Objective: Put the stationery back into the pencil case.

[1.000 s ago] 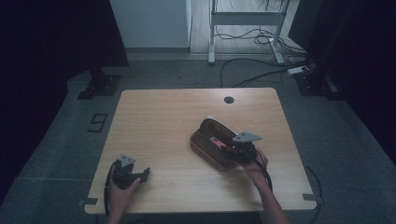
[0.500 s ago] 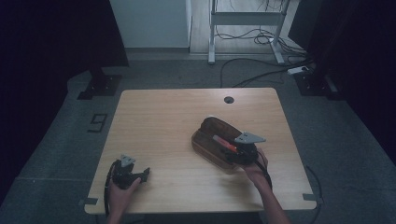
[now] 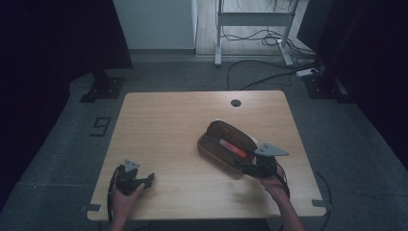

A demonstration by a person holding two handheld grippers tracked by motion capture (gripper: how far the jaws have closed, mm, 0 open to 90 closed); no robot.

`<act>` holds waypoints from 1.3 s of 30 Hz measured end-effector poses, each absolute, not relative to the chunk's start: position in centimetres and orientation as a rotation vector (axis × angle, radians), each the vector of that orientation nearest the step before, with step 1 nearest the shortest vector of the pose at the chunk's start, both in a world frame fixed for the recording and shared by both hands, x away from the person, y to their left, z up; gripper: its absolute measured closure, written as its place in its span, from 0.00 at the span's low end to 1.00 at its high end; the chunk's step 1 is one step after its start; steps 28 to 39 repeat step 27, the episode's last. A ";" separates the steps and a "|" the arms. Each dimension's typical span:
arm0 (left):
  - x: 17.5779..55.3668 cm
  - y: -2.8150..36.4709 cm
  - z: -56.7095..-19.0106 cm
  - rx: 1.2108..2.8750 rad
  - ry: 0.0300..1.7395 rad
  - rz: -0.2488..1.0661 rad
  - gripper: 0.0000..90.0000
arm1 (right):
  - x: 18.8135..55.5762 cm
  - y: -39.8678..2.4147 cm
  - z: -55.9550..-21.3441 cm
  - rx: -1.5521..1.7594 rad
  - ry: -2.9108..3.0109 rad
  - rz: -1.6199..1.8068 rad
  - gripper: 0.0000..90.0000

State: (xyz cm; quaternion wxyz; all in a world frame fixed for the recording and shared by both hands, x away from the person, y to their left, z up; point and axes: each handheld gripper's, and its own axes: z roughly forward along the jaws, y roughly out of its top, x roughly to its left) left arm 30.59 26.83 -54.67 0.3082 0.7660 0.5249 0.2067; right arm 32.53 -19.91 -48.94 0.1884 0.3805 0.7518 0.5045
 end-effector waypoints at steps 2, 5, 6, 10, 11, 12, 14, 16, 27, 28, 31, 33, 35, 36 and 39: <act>30.6 26.8 -54.7 2.025 1.388 0.547 0.17 | 32.3 -21.3 -49.4 1.107 2.089 1.417 0.37; 30.6 26.8 -54.7 2.025 1.387 0.546 0.17 | 32.1 -22.2 -49.8 1.125 2.068 1.415 0.37; 30.6 26.8 -54.7 2.025 1.388 0.547 0.17 | 31.8 -23.1 -50.2 1.143 2.056 1.407 0.37; 30.6 26.8 -54.7 2.025 1.388 0.547 0.17 | 31.4 -24.5 -51.3 1.174 2.053 1.367 0.37; 30.6 26.8 -54.7 2.025 1.387 0.547 0.17 | 31.3 -24.9 -51.7 1.187 2.057 1.346 0.37; 30.6 26.8 -54.7 2.025 1.388 0.546 0.17 | 31.2 -25.4 -52.0 1.205 2.057 1.322 0.36; 30.6 26.8 -54.7 2.025 1.388 0.546 0.17 | 31.0 -26.7 -53.1 1.263 2.049 1.275 0.36; 30.6 26.8 -54.7 2.025 1.388 0.546 0.17 | 31.1 -27.4 -53.7 1.293 2.045 1.245 0.35; 30.6 26.8 -54.7 2.025 1.388 0.546 0.17 | 31.7 -27.7 -54.7 1.347 2.053 1.163 0.33; 30.6 26.8 -54.7 2.025 1.388 0.546 0.17 | 31.7 -27.7 -54.7 1.347 2.053 1.163 0.33; 30.6 26.8 -54.7 2.025 1.388 0.546 0.17 | 31.7 -27.7 -54.7 1.347 2.053 1.163 0.33; 30.6 26.8 -54.7 2.025 1.388 0.546 0.17 | 31.7 -27.7 -54.7 1.347 2.053 1.163 0.33; 30.6 26.8 -54.7 2.025 1.388 0.546 0.17 | 31.7 -27.7 -54.7 1.347 2.053 1.163 0.33; 30.6 26.8 -54.7 2.025 1.388 0.546 0.17 | 31.7 -27.7 -54.7 1.347 2.053 1.163 0.33; 30.6 26.8 -54.7 2.025 1.388 0.546 0.17 | 31.7 -27.7 -54.7 1.347 2.053 1.163 0.33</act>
